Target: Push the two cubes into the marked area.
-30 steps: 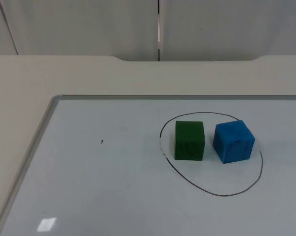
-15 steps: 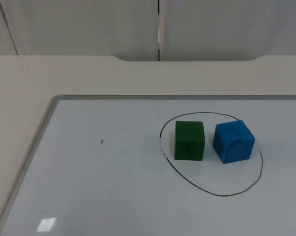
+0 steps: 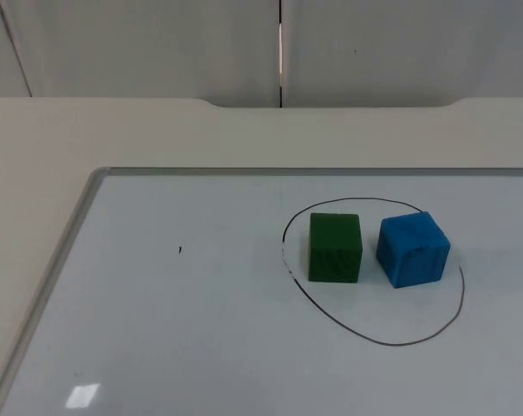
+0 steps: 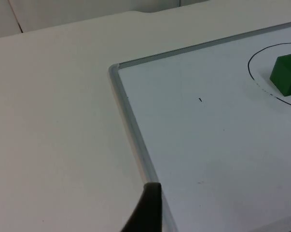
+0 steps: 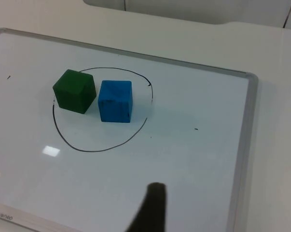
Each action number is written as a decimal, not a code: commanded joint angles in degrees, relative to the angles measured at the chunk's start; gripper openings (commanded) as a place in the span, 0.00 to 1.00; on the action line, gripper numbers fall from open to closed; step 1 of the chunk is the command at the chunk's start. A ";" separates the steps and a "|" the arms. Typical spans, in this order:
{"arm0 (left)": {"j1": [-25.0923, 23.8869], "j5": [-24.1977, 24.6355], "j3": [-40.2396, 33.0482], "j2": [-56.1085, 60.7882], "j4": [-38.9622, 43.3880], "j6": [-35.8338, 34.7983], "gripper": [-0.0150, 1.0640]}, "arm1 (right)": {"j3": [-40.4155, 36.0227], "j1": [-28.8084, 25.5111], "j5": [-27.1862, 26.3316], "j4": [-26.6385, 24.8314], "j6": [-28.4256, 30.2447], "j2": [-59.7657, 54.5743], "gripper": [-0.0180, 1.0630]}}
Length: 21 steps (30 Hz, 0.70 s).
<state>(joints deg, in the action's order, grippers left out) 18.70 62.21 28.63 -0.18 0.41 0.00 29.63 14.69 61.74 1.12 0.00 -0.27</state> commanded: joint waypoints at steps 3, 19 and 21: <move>-0.09 -0.68 -0.23 0.18 0.44 0.34 0.78 | -0.19 -0.13 0.04 0.26 0.66 0.27 0.84; -0.09 -0.68 -0.23 0.18 0.44 0.34 0.99 | -0.19 -0.13 0.04 0.26 0.66 0.27 0.99; -0.09 -0.68 -0.23 0.18 0.44 0.34 0.99 | -0.19 -0.13 0.04 0.26 0.55 0.27 0.99</move>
<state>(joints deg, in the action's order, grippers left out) 18.70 62.21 28.63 -0.18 0.41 0.35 29.63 14.69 61.74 1.12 0.00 -0.27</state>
